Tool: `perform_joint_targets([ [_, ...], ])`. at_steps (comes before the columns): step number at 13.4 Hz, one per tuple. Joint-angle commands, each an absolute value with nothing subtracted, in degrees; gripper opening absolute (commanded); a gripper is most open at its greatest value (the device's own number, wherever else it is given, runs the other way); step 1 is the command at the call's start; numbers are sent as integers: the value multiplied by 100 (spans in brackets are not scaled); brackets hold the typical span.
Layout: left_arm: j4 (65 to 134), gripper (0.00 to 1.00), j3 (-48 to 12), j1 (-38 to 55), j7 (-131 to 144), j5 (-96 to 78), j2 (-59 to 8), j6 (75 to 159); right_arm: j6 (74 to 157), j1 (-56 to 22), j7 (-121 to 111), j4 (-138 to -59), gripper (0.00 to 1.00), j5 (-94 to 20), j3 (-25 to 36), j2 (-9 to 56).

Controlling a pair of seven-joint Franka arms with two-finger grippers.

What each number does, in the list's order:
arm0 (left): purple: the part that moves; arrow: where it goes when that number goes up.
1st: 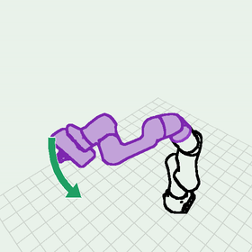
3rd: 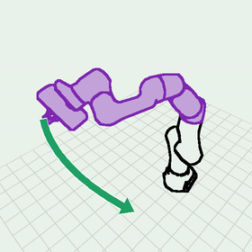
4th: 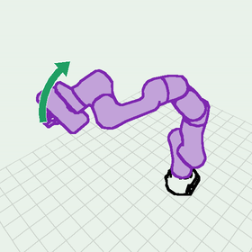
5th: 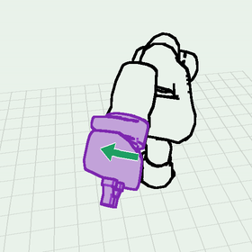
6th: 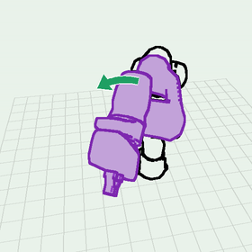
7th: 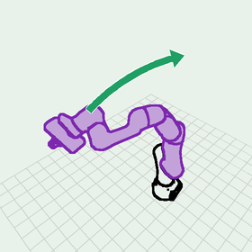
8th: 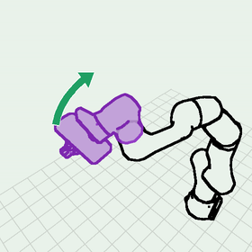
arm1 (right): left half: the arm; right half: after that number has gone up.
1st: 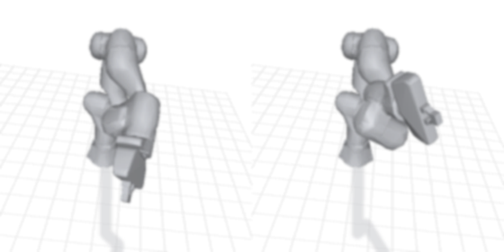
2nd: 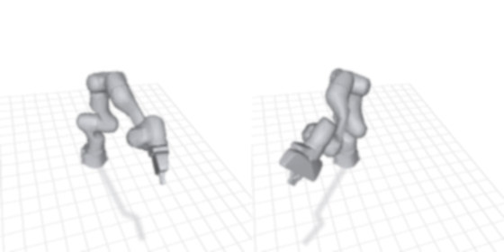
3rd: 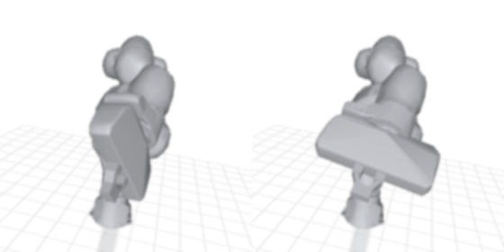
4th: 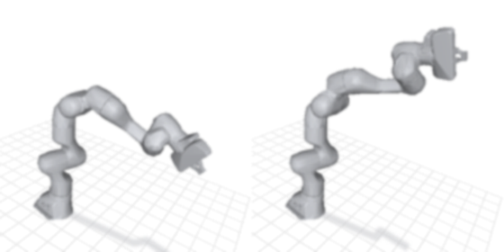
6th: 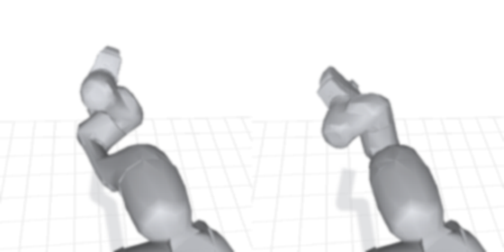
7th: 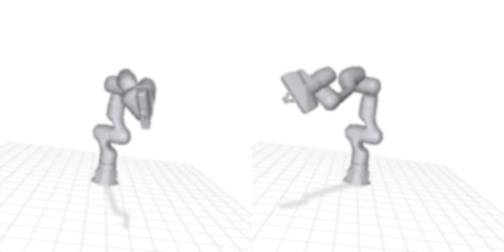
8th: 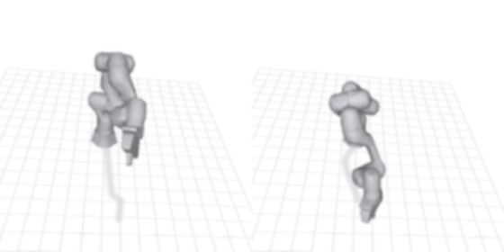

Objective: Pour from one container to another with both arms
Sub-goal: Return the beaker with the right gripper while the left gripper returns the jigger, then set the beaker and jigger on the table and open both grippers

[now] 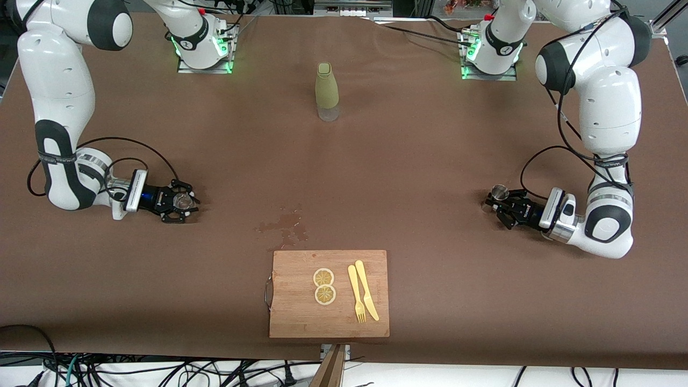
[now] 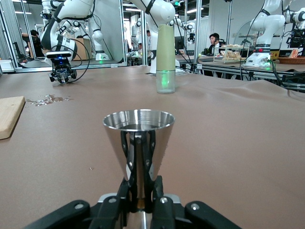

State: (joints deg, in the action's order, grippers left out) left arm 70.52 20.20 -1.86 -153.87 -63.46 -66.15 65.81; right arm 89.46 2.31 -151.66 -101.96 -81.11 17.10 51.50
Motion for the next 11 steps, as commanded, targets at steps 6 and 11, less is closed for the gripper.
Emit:
perform_joint_targets([
  [6,6891,100,2442,-158,-15944,-6249,-6636,6389,8824,255,-15179,-10266,100,-8148,2064,5098],
  [11,6899,100,2839,-114,-15699,-5952,-5899,7039,8482,246,-14933,-10143,100,-7665,2767,5063],
])
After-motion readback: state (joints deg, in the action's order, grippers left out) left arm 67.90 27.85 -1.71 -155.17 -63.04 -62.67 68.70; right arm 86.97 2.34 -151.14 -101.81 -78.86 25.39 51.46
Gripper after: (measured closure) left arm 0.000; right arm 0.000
